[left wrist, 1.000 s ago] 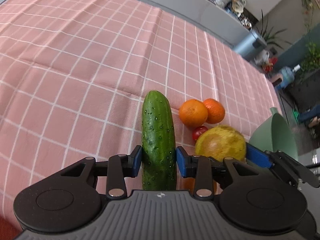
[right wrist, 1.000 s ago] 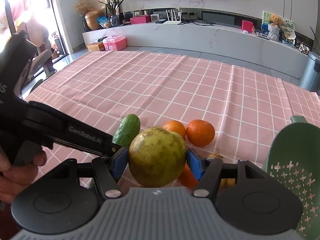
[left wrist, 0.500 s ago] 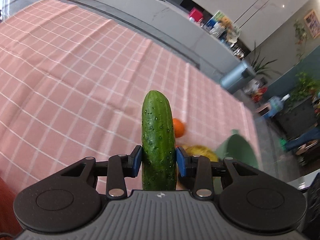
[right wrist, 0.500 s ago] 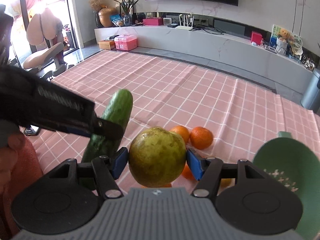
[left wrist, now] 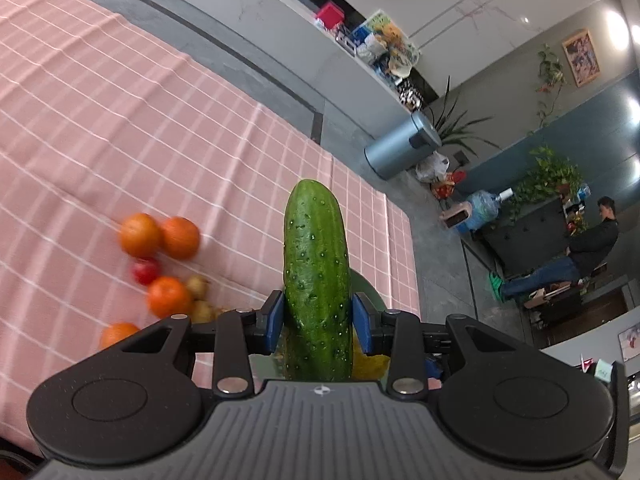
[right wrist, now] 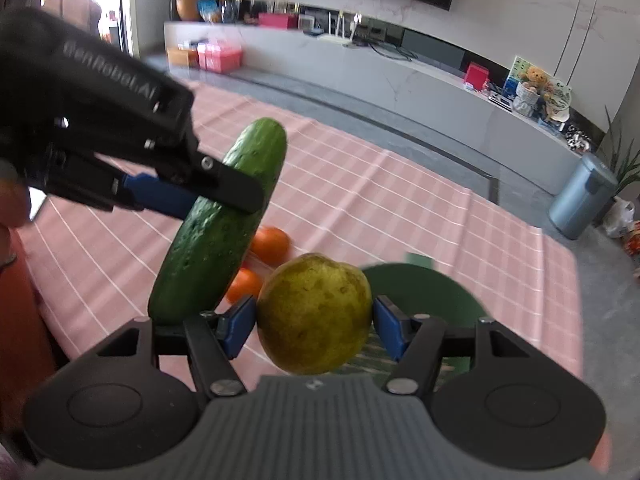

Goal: Organize fruits
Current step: 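Carry the cucumber with the left tool while the right tool carries the fruit to the colander, then open the left tool over the colander while the right tool releases its fruit inside, then grasp an orange with the left tool while the right tool grasps another orange, then carry the orange with the left tool while the right tool carries its orange over the colander, then open the left tool into the colander while the right tool releases its orange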

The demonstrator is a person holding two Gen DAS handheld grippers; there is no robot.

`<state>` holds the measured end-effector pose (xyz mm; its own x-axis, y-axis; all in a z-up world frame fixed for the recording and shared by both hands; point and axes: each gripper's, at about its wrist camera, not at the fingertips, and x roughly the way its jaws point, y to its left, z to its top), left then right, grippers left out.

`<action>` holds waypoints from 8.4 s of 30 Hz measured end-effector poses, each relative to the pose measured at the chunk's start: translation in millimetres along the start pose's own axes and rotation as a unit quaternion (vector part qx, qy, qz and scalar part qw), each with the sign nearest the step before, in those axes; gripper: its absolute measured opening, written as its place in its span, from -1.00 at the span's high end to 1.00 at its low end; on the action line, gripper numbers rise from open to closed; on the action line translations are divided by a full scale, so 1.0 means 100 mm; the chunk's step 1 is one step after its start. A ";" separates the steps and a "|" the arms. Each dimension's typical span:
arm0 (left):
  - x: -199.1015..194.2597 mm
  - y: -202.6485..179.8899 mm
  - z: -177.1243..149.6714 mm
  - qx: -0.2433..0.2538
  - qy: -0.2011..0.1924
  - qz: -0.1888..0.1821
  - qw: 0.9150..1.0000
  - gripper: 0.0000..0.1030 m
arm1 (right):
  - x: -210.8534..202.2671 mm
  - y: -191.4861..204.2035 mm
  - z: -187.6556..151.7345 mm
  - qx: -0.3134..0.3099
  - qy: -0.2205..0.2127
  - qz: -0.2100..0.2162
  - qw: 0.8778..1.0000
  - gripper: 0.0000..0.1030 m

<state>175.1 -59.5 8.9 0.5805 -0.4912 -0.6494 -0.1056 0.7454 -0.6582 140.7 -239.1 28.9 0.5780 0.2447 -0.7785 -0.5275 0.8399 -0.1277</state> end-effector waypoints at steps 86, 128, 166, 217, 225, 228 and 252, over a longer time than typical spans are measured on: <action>-0.36 0.83 -0.55 0.238 0.036 0.104 0.965 0.08 | 0.70 1.07 -0.56 0.161 -0.052 -0.054 0.984 -0.04; -0.10 1.43 -0.20 0.125 0.002 0.127 0.984 0.15 | 1.36 1.27 -0.18 0.071 -0.063 -0.069 0.993 -0.10; -0.16 1.49 -0.25 0.110 0.013 0.113 0.987 0.18 | 1.35 1.39 -0.17 0.040 -0.048 -0.070 0.996 0.27; 0.70 -0.43 -0.22 0.137 0.105 0.012 0.985 0.18 | 0.37 -0.68 -0.30 0.045 0.048 -0.026 0.997 0.28; 1.08 -0.34 -0.14 0.119 0.134 0.036 0.983 0.18 | 0.76 -0.83 -0.26 0.044 0.062 0.002 0.997 0.28; 1.16 -0.32 -0.12 0.116 0.139 0.045 0.982 0.18 | 0.86 -0.87 -0.22 0.031 0.053 0.006 0.998 0.28; 1.21 -0.16 -0.07 0.063 0.129 0.079 0.986 0.23 | 1.31 -0.93 -0.01 0.043 0.082 0.020 0.996 0.26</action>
<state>241.5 -133.9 -61.3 0.3383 -0.4510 -0.8259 -0.0666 0.8640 -0.4991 264.8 -286.0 -61.7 0.4442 0.2033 -0.8725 -0.4892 0.8709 -0.0461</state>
